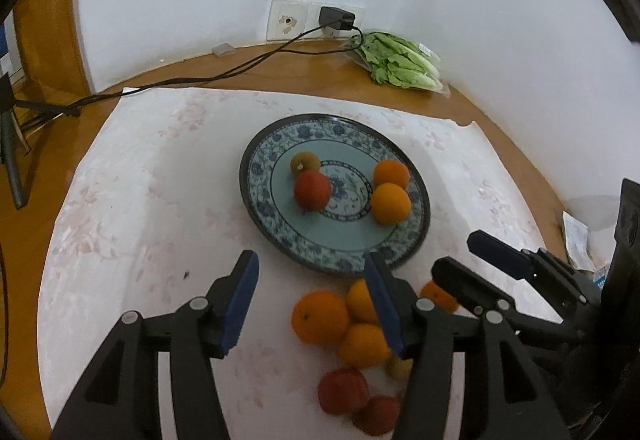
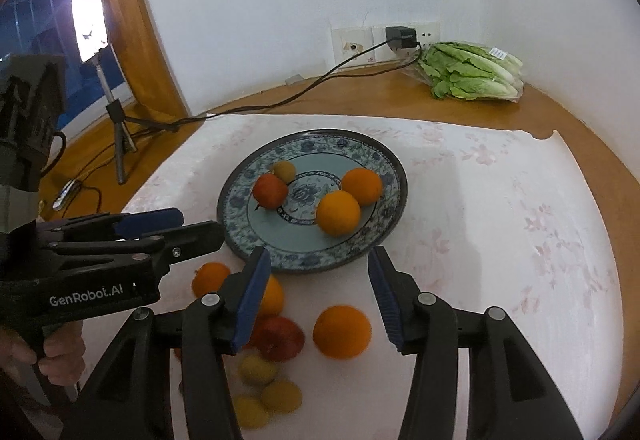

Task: Organize fruits
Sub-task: 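Open the right gripper on the plate while the left gripper releases the apple, then move both open grippers back to the fruit pile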

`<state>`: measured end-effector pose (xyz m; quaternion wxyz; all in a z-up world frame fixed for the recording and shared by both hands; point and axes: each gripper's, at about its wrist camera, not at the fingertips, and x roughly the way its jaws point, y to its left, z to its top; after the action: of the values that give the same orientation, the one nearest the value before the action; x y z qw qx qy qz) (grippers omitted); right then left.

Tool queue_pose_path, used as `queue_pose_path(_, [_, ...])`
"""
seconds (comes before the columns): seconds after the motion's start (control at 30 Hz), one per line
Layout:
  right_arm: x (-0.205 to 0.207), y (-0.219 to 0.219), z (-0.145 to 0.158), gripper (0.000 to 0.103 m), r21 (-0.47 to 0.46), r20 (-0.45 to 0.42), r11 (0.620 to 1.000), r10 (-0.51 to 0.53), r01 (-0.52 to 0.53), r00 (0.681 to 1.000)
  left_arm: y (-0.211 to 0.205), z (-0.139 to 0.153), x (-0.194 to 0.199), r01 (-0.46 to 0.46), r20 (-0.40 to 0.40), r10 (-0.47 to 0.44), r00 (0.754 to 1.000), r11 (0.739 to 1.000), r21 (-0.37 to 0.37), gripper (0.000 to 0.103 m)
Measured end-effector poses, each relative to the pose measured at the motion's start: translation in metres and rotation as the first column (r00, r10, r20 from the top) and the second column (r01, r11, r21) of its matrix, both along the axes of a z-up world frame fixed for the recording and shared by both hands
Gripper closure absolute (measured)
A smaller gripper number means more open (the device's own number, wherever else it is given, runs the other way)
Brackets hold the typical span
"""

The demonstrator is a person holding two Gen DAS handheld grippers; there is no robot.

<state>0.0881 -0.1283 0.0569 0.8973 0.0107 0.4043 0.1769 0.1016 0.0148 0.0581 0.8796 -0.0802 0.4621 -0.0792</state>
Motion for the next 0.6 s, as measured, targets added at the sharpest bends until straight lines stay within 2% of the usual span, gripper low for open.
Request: queue_pose_path(0.6, [-0.047,-0.028,0.002,0.051,0.048,-0.024,0.997,-0.06,0.061,0.998,0.005,-0.004,-0.05,-0.023,-0.023,0.023,0.999,1.0,-0.004,0.045])
